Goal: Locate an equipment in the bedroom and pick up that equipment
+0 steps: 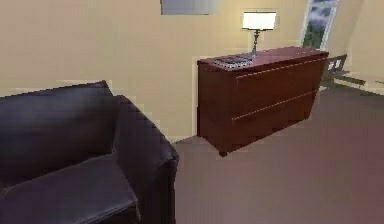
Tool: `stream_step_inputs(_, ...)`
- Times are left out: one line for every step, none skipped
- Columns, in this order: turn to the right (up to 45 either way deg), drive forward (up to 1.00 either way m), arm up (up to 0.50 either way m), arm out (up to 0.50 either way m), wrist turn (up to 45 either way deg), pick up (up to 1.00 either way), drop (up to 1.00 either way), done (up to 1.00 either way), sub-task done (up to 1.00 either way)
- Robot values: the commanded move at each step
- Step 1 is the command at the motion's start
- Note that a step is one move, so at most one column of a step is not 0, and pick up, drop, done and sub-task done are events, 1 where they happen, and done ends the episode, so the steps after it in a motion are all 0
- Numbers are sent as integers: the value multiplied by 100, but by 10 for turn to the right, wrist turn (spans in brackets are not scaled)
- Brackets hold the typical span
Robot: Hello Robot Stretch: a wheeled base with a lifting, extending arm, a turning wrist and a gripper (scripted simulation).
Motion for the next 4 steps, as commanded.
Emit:
stream_step_inputs(450,0,0,0,0,0,0,0,0)
stream_step_inputs(150,0,0,0,0,0,0,0,0)
stream_step_inputs(0,100,0,0,0,0,0,0,0)
stream_step_inputs(0,100,0,0,0,0,0,0,0)
